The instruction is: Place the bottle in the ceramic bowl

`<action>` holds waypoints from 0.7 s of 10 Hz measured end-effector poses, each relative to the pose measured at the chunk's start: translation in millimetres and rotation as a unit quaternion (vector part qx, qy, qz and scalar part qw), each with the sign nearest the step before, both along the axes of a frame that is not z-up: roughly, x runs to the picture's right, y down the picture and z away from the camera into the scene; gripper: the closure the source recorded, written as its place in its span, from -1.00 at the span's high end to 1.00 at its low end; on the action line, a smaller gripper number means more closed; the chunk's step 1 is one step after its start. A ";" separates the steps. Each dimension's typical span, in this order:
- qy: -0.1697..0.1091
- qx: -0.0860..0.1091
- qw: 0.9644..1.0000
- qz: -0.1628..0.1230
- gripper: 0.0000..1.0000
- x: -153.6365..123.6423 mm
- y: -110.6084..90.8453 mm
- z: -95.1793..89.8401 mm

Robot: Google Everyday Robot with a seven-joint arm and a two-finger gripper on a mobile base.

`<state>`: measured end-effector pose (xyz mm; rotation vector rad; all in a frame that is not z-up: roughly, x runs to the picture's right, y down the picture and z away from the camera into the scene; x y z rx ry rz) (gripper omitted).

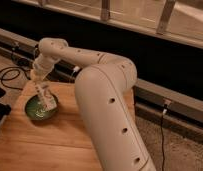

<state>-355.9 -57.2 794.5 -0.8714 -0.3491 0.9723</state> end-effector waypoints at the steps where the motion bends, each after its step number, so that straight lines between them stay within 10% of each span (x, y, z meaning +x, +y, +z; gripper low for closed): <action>1: 0.000 0.000 1.000 0.000 -0.53 -1.0 0.2 -0.4; 7: 0.000 0.000 1.000 0.000 0.58 0.6 -0.2 0.3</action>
